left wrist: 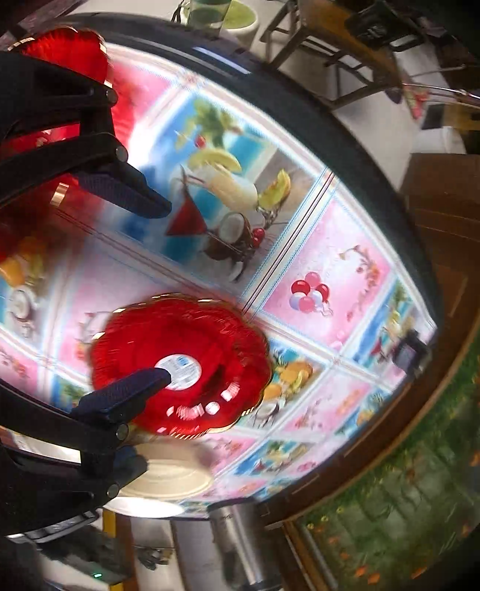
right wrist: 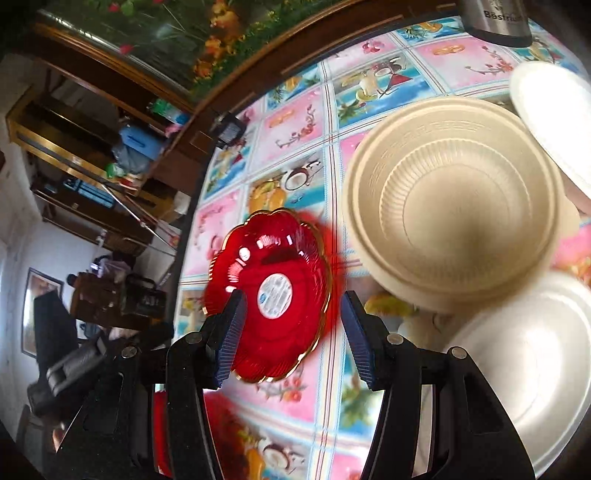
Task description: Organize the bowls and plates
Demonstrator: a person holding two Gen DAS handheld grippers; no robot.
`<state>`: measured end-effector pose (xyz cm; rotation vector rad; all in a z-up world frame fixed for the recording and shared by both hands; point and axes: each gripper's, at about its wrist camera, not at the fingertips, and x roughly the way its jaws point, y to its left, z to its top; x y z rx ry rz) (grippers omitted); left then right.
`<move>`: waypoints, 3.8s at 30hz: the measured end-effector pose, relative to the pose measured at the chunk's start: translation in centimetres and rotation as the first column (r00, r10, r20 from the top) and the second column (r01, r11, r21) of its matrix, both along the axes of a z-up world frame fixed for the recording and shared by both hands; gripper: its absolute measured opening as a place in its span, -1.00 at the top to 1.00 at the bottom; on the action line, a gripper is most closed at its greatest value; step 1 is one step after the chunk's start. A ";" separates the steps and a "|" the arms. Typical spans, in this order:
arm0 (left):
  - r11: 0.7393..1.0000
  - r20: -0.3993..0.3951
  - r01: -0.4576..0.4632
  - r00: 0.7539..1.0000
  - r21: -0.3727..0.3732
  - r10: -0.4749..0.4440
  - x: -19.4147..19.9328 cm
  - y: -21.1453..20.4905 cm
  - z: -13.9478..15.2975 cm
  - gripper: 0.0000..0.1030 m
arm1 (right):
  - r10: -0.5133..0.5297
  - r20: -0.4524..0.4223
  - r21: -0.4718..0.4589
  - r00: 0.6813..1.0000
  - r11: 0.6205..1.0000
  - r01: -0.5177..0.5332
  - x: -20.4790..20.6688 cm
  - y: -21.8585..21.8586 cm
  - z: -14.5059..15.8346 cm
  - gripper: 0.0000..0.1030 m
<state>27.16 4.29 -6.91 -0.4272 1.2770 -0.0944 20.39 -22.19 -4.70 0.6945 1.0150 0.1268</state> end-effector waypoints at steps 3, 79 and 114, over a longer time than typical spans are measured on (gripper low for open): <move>1.000 -0.031 -0.013 0.999 -0.028 0.012 1.1 -0.4 -1.5 -0.62 | -0.001 -0.015 -0.030 1.000 1.000 0.001 1.1 0.1 -0.2 -0.03; 0.937 0.223 0.079 0.961 0.340 -0.162 -18.6 8.2 5.6 0.66 | 0.299 0.156 -0.122 0.942 0.952 -0.282 -13.0 15.3 3.3 0.84; 0.880 0.316 0.011 0.931 0.474 -0.182 -23.9 9.6 5.3 0.12 | 0.471 0.200 -0.457 0.859 0.820 -0.343 -15.7 17.8 4.0 0.69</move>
